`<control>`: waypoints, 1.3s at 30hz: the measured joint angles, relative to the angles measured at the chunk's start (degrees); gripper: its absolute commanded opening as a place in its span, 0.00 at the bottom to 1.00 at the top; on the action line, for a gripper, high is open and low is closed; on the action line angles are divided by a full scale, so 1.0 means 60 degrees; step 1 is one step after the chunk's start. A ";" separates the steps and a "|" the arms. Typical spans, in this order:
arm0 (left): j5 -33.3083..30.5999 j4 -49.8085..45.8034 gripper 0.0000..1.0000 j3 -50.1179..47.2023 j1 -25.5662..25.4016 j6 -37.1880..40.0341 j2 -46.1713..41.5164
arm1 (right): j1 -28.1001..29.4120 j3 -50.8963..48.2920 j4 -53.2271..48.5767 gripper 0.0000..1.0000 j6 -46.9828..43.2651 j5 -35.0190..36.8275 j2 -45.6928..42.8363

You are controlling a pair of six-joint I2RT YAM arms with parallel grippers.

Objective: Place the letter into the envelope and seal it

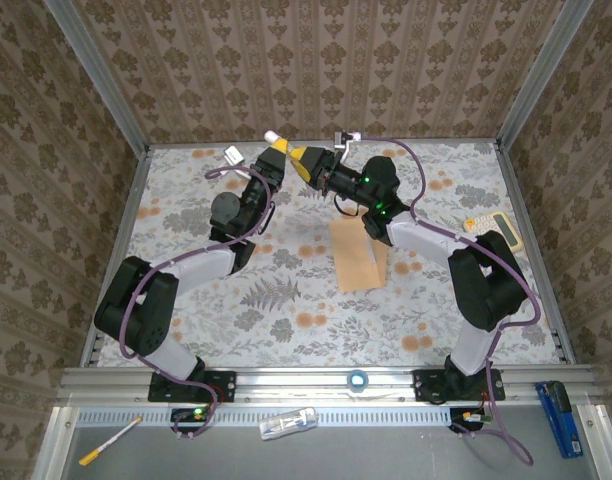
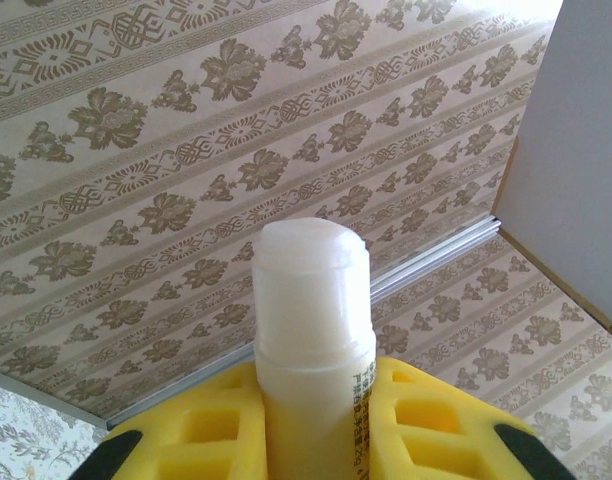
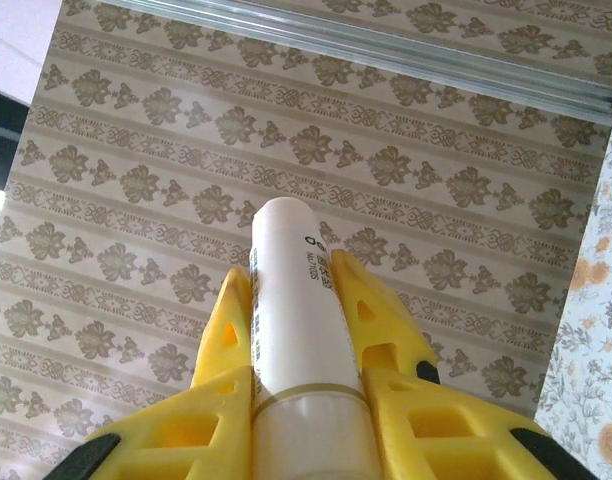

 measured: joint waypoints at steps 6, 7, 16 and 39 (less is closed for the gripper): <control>0.0000 0.0004 0.26 0.0000 0.0000 -0.0007 0.0000 | 0.0000 0.0000 -0.0004 0.26 -0.0044 0.0000 0.0000; 0.0000 0.0004 0.29 0.0000 0.0000 -0.0004 0.0000 | 0.0004 0.0000 -0.0007 0.26 -0.0073 -0.0004 0.0000; 0.0270 -0.0044 0.67 0.0000 0.0004 0.0095 0.0000 | -0.0018 -0.0004 -0.0911 0.26 -0.0692 0.0058 -0.0288; 0.1963 -0.6346 0.90 0.0732 0.1588 0.2871 -0.2725 | -0.1621 -0.0408 -0.7741 0.27 -0.4546 0.0943 -0.3435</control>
